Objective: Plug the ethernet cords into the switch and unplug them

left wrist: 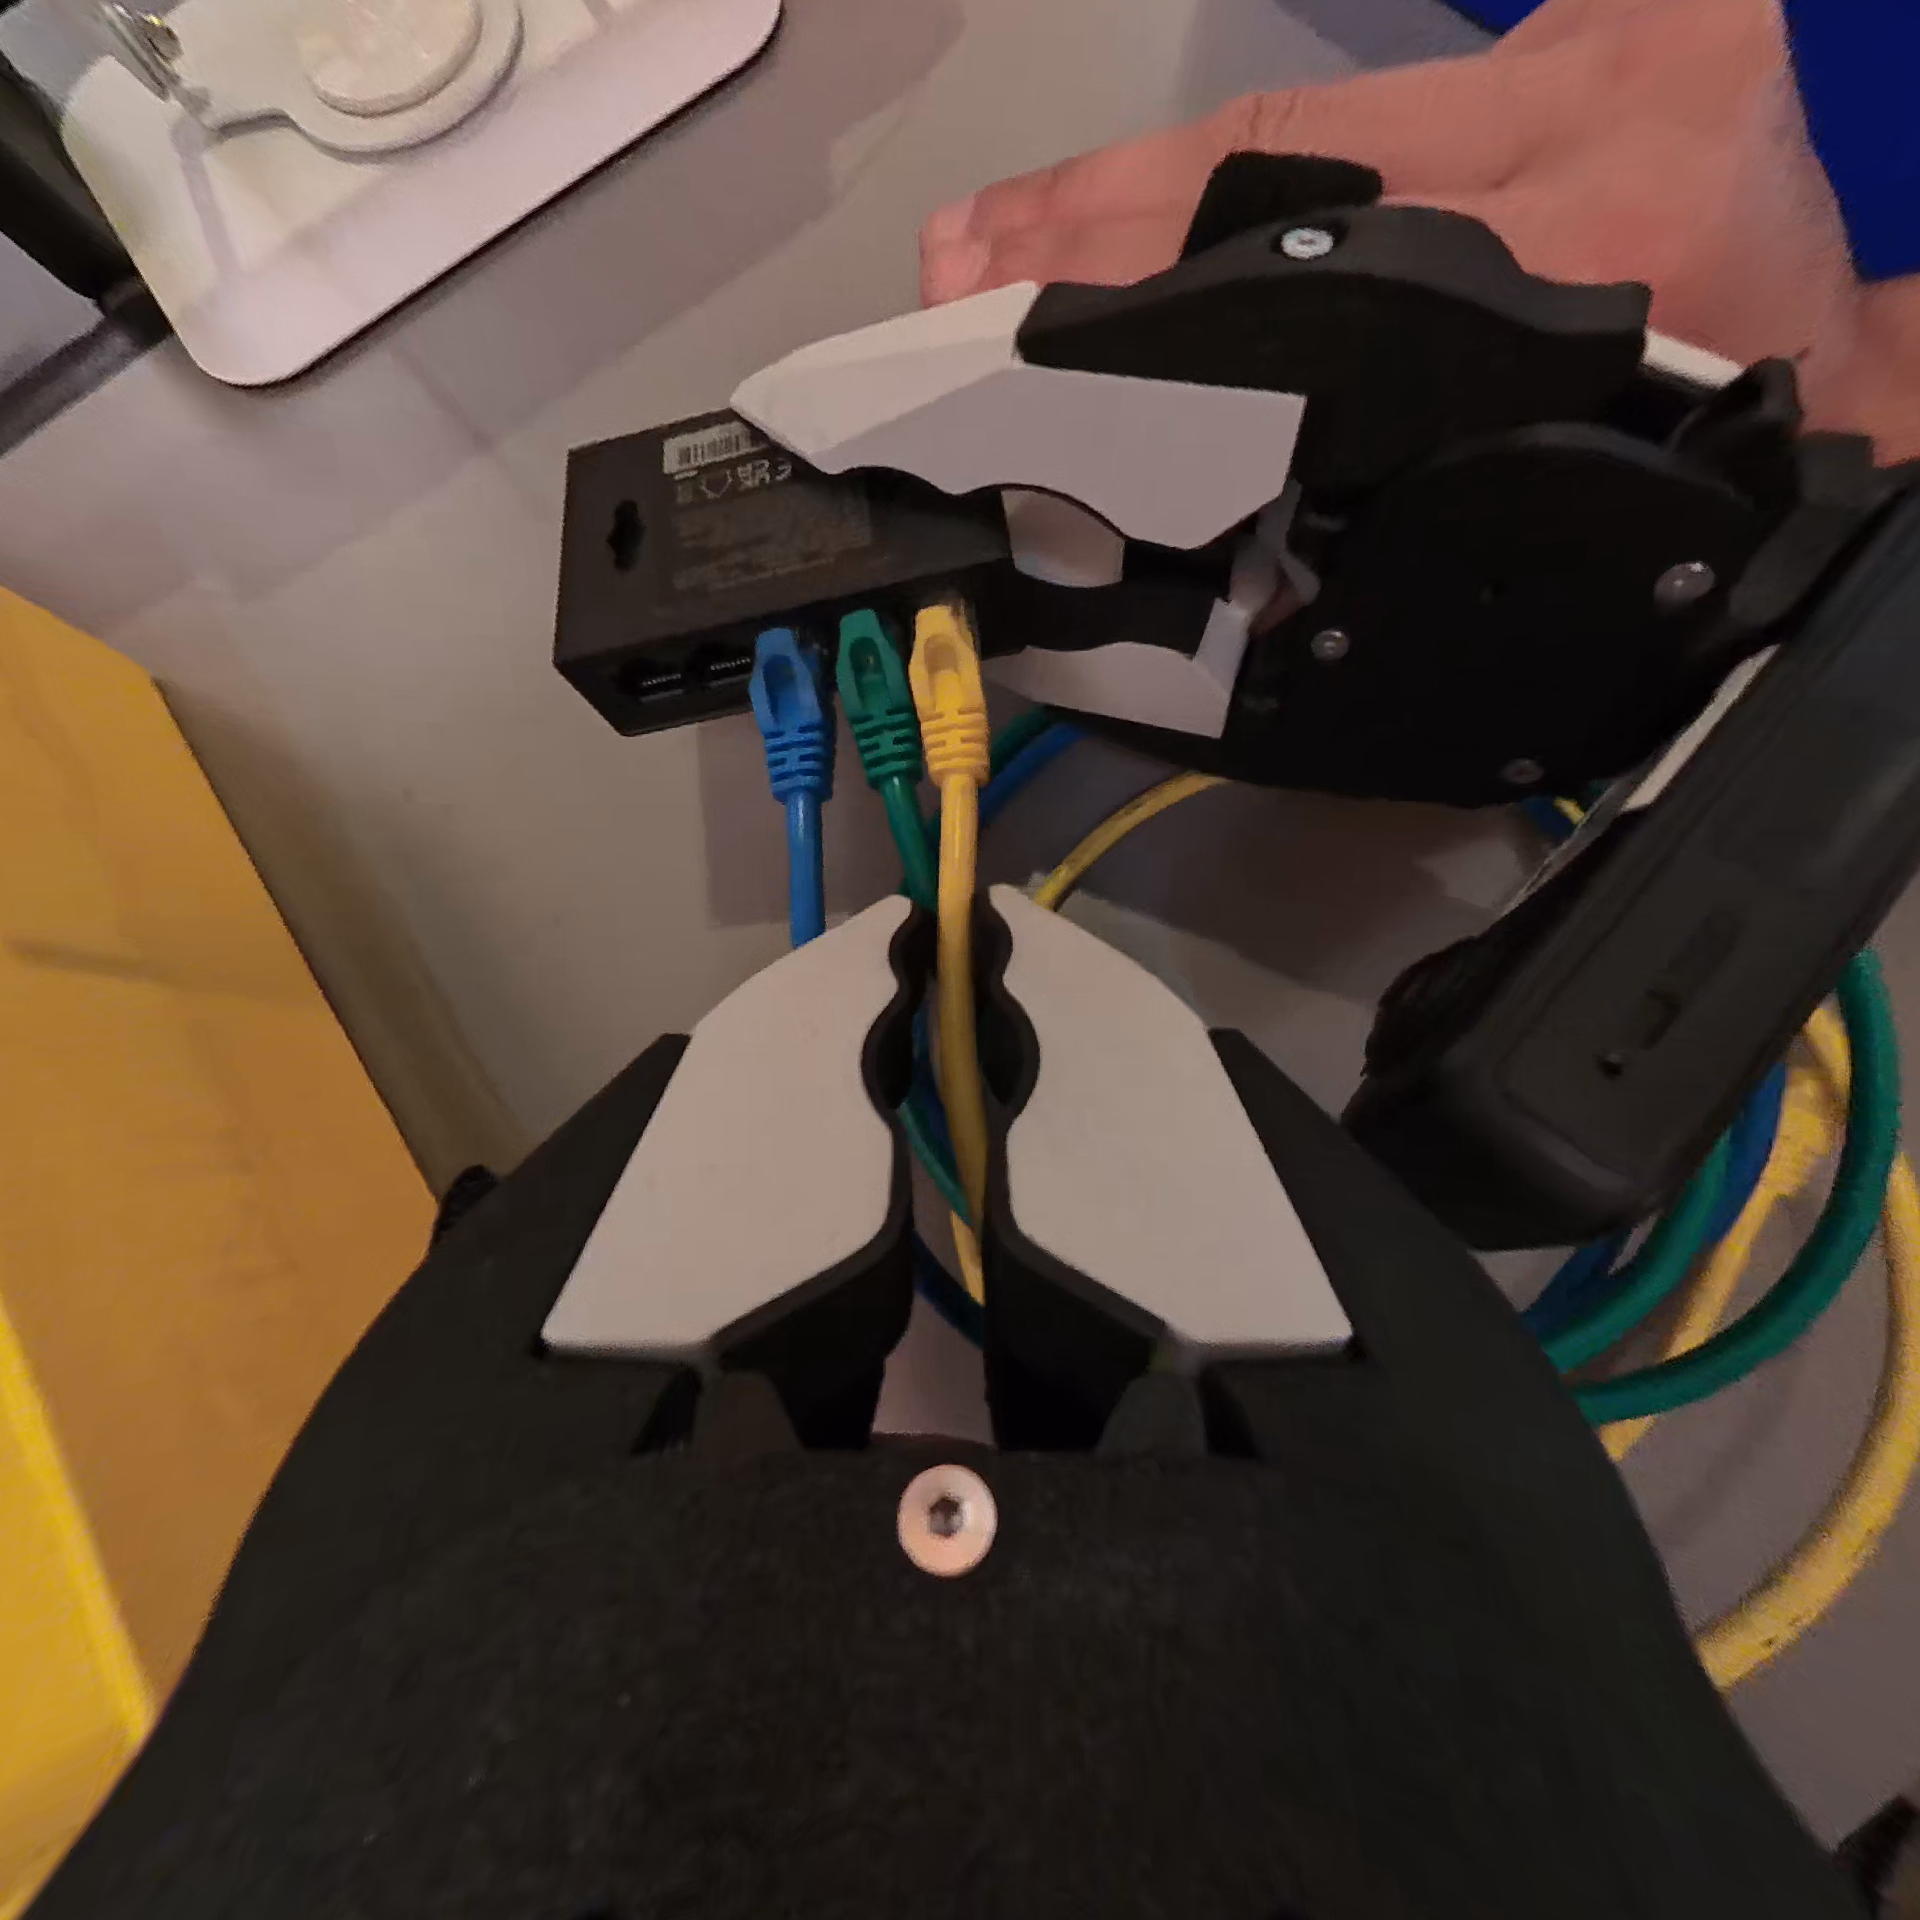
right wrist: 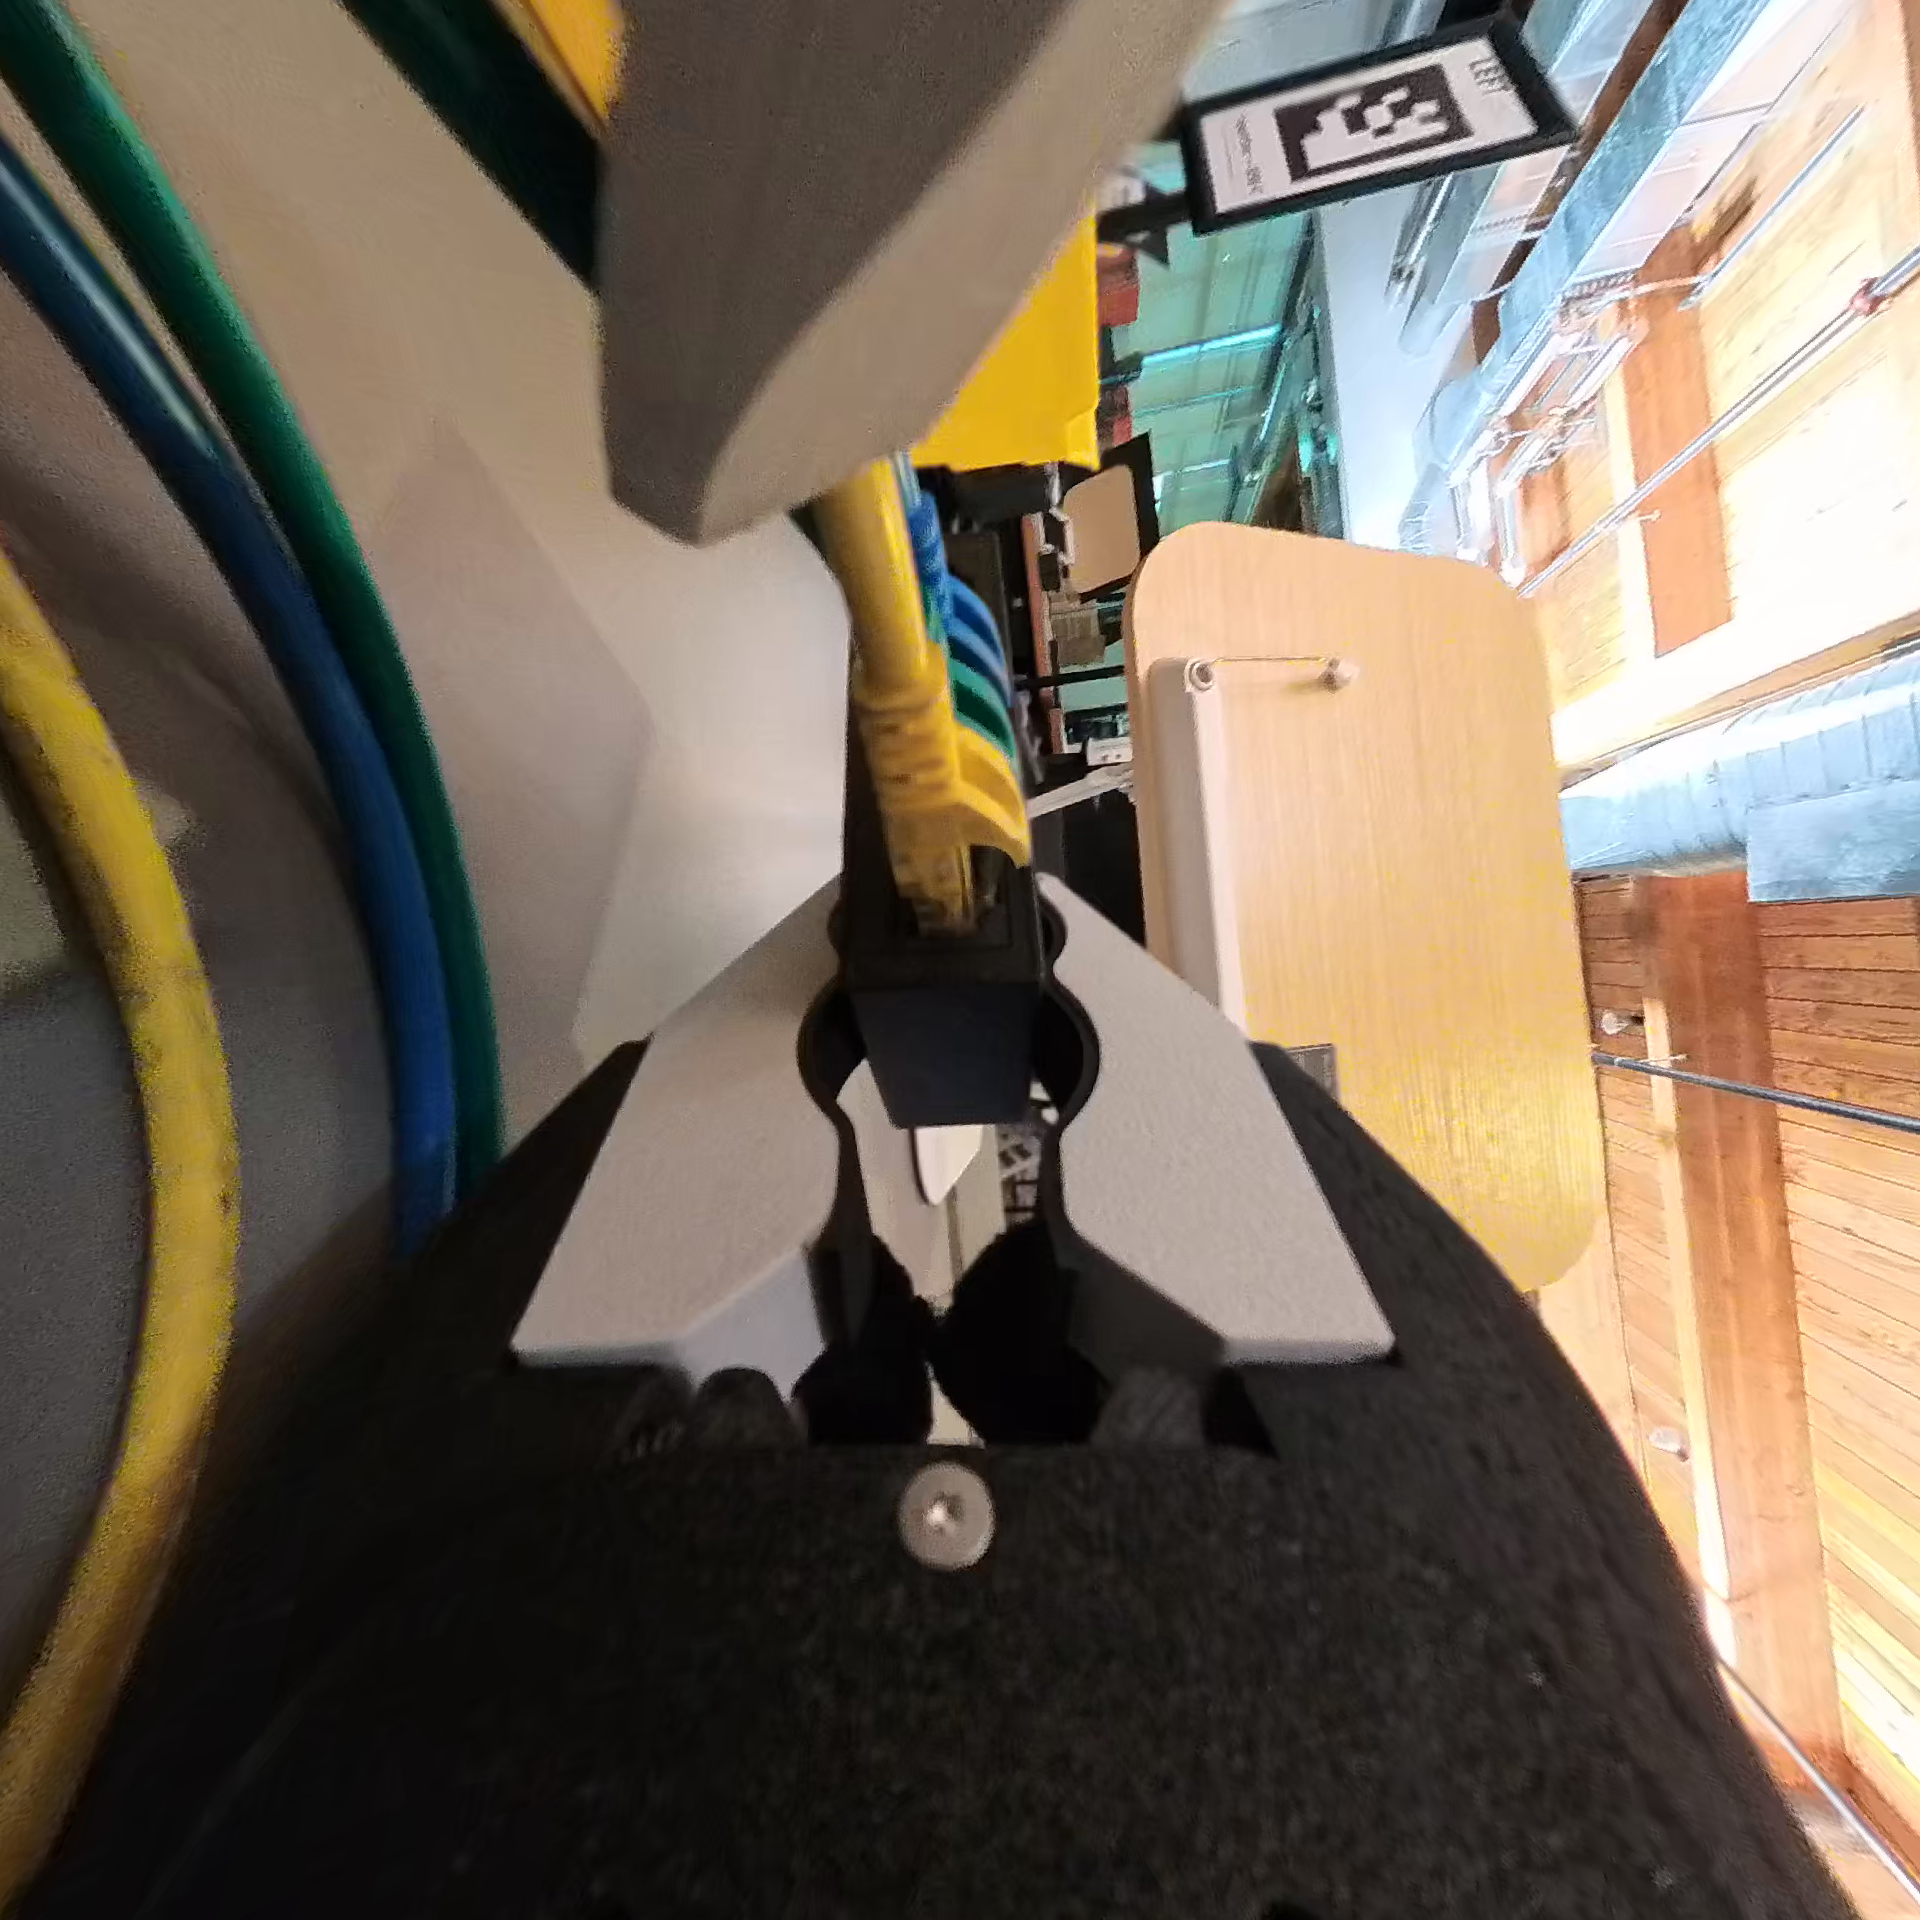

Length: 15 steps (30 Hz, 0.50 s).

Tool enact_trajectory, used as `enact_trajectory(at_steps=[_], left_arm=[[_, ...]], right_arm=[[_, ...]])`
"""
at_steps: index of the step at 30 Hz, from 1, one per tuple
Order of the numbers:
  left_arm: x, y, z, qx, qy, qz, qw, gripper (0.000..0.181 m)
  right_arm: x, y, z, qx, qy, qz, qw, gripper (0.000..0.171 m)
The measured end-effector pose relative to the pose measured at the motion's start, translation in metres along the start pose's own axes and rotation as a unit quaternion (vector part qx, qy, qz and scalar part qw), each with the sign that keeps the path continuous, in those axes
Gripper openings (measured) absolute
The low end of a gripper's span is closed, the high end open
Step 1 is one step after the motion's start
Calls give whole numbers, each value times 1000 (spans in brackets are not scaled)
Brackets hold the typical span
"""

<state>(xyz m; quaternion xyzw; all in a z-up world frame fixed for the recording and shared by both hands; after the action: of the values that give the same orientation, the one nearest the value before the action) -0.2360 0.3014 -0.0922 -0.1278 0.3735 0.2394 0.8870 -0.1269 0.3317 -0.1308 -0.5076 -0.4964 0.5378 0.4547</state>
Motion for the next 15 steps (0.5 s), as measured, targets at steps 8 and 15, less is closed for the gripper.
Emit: enact_trajectory(at_steps=[8, 15], left_arm=[[-1, 3, 5, -88, -12, -3, 996, 5], [6, 9, 3, -158, -33, -78, 984, 5]], right_arm=[[2, -2, 3, -1, 19, -1, 1000, 25], [3, 2, 1, -11, 31, 13, 999, 24]])
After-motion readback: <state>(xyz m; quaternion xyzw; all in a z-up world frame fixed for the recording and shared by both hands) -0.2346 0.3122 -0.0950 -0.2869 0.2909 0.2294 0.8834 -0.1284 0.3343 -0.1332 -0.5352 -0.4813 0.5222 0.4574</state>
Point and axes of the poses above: each gripper's, where its closed fingertips meet, x out along the fingers, z out of its top, y = z × x across the jaws, the point moved 7 cm from there along -x, back along the fingers, and after that the axes turned 11 degrees about -x, right-handed, at the moved point
